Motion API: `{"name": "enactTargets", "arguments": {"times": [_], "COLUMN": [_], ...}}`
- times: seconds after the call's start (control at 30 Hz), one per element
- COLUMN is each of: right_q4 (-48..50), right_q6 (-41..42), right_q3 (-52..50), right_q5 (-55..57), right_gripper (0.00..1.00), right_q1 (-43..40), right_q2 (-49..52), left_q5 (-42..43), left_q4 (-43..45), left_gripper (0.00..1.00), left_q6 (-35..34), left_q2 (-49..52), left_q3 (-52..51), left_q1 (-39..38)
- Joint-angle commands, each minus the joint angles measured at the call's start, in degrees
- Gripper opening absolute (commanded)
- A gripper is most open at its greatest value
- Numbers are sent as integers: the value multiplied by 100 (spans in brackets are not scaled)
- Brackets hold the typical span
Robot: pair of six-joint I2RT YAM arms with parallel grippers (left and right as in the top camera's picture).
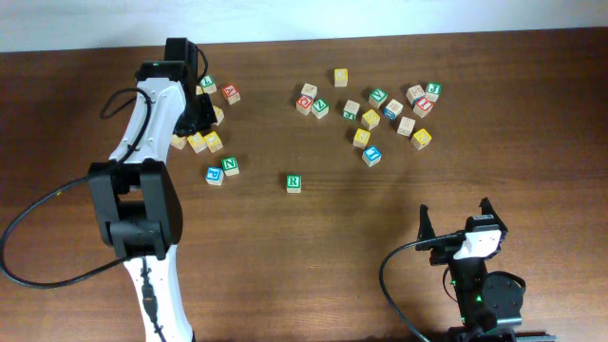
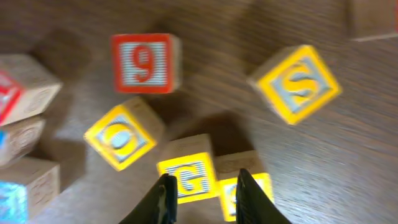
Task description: Spell out RSS
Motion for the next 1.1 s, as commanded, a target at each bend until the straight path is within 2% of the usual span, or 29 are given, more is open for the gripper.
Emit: {"name": "enactTargets", "arguments": {"times": [0.0, 0.17, 0.27, 0.3, 0.4, 0.53, 0.9, 1.07], "right_q4": [-28, -28, -28, -28, -28, -28, -28, -28], "right_q6": [9, 9, 9, 9, 7, 9, 9, 9], "right_q3": [-31, -31, -31, -31, -31, -31, -31, -31], "right_q5": [11, 11, 11, 11, 11, 11, 11, 11], "right_gripper": [98, 98, 98, 98, 98, 98, 98, 98], "right_q1": [33, 33, 33, 33, 33, 33, 33, 33], "right_q2": [-48, -48, -48, -48, -48, -48, -48, -48], "left_q5": [-472, -275, 33, 33, 55, 52, -37, -9], "left_q4": [-13, -22, -101, -118, -120, -120, 52, 50], "left_gripper": [33, 38, 43, 50, 52, 47, 79, 79], "left_q6": [-393, -601, -601, -603, -603, -603, -621, -623], "left_q2": [37, 37, 37, 37, 37, 37, 37, 37], "left_q3": [35, 35, 35, 35, 35, 35, 35, 35], "left_q1": [39, 310, 470, 529, 623, 632, 791, 848]}}
